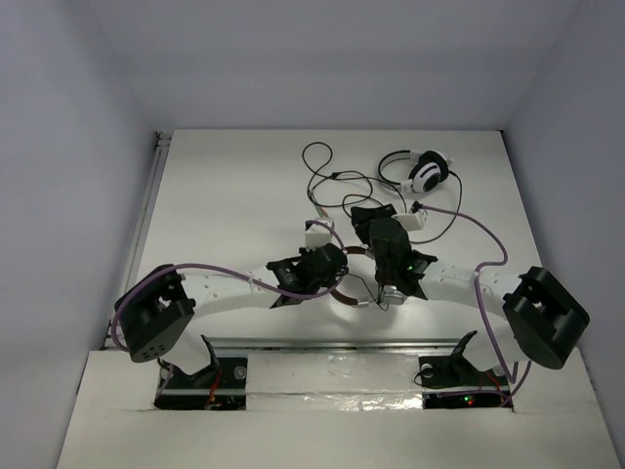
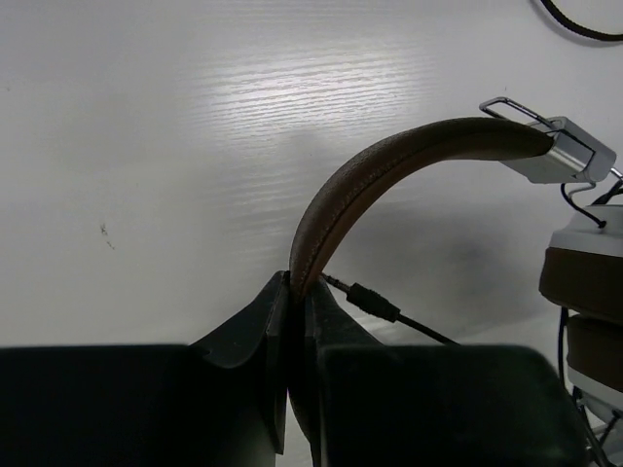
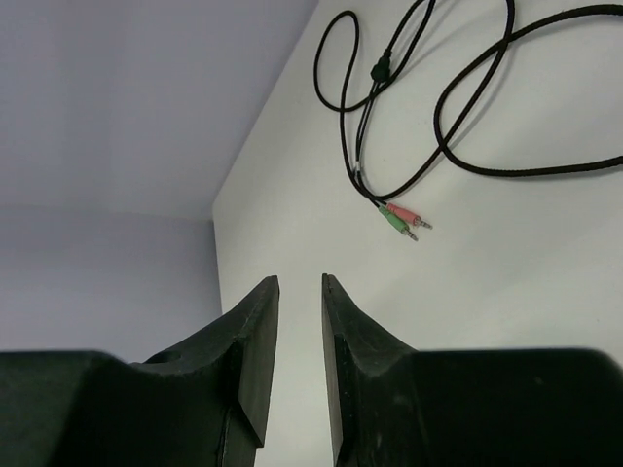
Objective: Wrap the headphones
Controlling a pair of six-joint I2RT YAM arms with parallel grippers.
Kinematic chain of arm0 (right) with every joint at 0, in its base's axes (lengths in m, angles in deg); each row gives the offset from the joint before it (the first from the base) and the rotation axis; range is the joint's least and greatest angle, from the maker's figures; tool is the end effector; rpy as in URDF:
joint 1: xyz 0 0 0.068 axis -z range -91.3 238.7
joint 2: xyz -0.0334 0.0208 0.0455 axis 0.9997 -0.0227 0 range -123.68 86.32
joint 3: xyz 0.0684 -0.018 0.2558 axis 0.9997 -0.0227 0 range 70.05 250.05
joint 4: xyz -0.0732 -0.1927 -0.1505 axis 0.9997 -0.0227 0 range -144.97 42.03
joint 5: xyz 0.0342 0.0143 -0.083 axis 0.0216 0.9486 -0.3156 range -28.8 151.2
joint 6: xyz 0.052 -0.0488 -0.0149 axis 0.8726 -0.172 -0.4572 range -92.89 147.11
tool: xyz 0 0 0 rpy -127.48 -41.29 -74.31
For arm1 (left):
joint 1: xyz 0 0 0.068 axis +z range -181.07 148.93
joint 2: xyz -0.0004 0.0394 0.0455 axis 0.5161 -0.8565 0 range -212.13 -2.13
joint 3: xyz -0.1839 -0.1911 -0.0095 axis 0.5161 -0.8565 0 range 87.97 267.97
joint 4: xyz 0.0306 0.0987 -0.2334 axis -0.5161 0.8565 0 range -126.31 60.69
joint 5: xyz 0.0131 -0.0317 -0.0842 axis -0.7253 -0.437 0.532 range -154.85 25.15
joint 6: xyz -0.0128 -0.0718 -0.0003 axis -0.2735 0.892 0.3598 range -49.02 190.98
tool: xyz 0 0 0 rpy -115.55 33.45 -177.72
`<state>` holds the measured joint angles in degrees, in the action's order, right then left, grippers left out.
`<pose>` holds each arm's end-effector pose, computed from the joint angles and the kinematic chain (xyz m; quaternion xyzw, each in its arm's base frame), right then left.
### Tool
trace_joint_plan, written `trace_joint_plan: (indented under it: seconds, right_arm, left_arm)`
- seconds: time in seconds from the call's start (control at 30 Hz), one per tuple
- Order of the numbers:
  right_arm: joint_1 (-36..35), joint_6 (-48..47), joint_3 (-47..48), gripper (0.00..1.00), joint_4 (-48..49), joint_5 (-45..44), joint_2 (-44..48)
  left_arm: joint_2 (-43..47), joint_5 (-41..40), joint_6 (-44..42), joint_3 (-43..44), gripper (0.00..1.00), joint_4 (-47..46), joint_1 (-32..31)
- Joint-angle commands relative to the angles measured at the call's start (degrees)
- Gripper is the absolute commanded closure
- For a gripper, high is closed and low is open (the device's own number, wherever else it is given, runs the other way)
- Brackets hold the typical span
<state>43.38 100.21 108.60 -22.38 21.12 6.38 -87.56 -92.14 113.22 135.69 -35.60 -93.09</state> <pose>0.2454 0.1927 0.2206 0.3805 0.6778 0.3469 0.5248 0.1771 -0.2740 0.1912 0.0491 0.8796 -0.2034 0.4272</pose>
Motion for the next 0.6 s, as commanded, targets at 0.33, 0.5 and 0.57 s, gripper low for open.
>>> trace_joint_plan:
  seconds: [0.33, 0.5, 0.57]
  right_arm:
    - [0.5, -29.0, 7.7, 0.85, -10.8, 14.3, 11.5]
    - [0.5, -36.4, 8.5, 0.95, -25.7, 20.7, 22.1]
    - [0.5, -37.9, 7.1, 0.98, -28.8, 22.6, 27.6]
  left_arm:
    - [4.3, 4.1, -0.5, 1.1, 1.0, -0.8, 0.4]
    - [6.0, 3.5, -2.4, 0.5, 1.0, 1.4, 0.4]
    - [7.4, 3.0, -2.8, 0.6, 1.0, 2.1, 0.4]
